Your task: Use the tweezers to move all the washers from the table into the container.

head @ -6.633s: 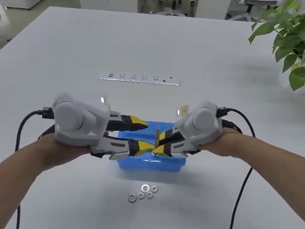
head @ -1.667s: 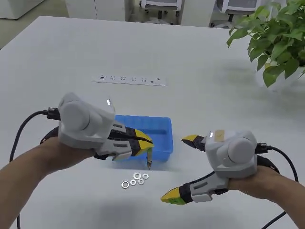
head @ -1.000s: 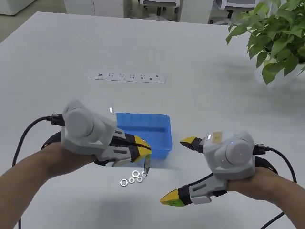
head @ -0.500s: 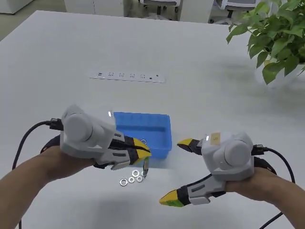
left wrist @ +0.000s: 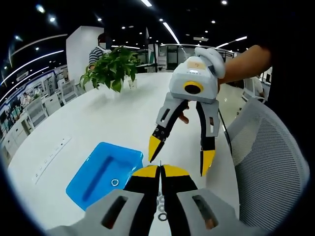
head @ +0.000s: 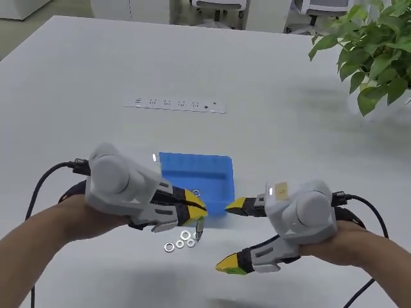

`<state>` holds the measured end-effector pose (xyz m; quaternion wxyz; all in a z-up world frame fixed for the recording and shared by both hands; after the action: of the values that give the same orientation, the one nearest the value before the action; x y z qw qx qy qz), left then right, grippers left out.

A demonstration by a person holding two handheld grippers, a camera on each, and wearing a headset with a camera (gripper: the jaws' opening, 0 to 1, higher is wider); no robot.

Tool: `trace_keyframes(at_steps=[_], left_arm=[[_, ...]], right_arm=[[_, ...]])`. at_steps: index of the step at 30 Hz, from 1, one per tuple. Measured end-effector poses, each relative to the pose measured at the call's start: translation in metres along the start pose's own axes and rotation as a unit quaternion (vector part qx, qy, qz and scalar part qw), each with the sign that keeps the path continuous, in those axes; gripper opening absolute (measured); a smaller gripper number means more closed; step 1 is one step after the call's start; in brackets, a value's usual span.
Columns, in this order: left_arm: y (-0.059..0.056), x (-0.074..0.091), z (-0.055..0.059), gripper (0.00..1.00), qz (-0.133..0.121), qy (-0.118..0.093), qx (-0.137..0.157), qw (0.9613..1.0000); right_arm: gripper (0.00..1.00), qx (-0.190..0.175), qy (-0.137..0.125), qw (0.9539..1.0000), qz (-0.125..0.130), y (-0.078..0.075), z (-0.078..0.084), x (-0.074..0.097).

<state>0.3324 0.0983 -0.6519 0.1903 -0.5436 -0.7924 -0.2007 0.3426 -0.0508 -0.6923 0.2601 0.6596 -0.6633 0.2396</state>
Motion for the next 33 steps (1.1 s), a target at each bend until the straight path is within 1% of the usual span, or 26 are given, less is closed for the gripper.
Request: trace_keyframes(at_steps=[5, 11, 20, 27, 33], left_arm=[[-0.001, 0.001, 0.000, 0.05, 0.002, 0.001, -0.001, 1.0000], [-0.003, 0.000, -0.002, 0.05, 0.004, 0.001, -0.001, 1.0000], [-0.004, 0.001, -0.003, 0.05, 0.009, 0.003, -0.006, 0.9999], [-0.002, 0.001, -0.002, 0.05, 0.011, 0.004, -0.010, 0.9999], [0.000, 0.001, -0.002, 0.05, 0.021, 0.005, -0.018, 0.9996]], right_arm=[[0.48, 0.023, 0.005, 0.9996, -0.014, -0.003, -0.006, -0.005], [0.38, 0.044, 0.013, 0.9987, -0.022, -0.008, -0.010, -0.012], [0.29, 0.075, 0.021, 0.9963, -0.036, -0.012, -0.015, -0.023], [0.22, 0.098, 0.026, 0.9939, -0.043, -0.016, -0.019, -0.031], [0.16, 0.110, 0.029, 0.9922, -0.051, -0.019, -0.022, -0.037]])
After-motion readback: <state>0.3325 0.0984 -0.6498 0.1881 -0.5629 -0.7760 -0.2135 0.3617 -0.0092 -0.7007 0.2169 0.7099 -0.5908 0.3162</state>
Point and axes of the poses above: the centre of the closed fingertips' face, and the gripper's own axes: x roughly backward along the fingers, y roughly to its left, z roughly out of its underside, the point moved 9 cm from there along x, roughly backward along the fingers, and after that the axes turned 5 degrees about -x, right-handed, at the moved point
